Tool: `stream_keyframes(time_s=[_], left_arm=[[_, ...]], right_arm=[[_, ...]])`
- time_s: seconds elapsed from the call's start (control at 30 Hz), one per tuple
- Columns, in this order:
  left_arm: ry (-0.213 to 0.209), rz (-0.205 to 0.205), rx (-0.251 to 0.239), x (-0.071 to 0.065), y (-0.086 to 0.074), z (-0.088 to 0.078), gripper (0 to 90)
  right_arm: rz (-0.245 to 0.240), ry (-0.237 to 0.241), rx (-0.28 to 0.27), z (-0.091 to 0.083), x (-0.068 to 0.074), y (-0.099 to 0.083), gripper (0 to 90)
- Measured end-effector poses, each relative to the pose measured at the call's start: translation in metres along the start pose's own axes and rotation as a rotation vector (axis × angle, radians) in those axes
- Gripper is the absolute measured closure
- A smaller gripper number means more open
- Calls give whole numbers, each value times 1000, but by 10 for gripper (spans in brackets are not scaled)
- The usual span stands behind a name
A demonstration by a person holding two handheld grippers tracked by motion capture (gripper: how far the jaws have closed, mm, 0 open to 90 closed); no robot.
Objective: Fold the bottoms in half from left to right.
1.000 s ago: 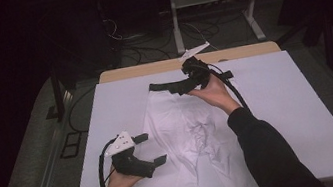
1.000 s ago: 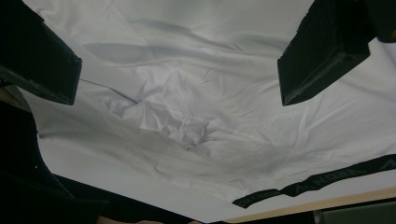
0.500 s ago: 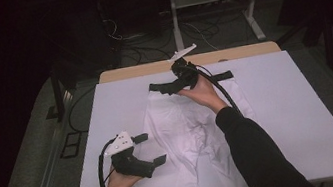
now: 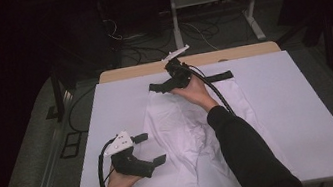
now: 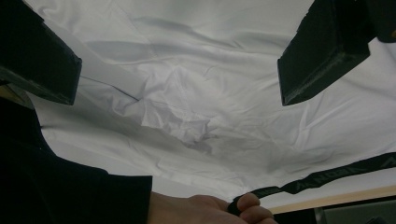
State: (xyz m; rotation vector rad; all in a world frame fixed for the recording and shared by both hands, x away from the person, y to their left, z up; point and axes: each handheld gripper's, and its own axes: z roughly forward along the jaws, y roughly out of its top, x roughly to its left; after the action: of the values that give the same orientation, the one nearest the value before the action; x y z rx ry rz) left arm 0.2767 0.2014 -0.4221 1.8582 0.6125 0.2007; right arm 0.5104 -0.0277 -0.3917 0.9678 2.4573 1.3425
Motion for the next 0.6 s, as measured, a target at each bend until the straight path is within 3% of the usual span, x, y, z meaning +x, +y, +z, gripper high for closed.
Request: stream_keyframes(time_s=[0.5,0.6], left_arm=[[-2,-2,-8,1,0,-1,0],[-4,-2,-8,1,0,-1,0]], right_arm=[[-1,-5,17,33,3,5,0],[26,2,4,43,2,4,0]])
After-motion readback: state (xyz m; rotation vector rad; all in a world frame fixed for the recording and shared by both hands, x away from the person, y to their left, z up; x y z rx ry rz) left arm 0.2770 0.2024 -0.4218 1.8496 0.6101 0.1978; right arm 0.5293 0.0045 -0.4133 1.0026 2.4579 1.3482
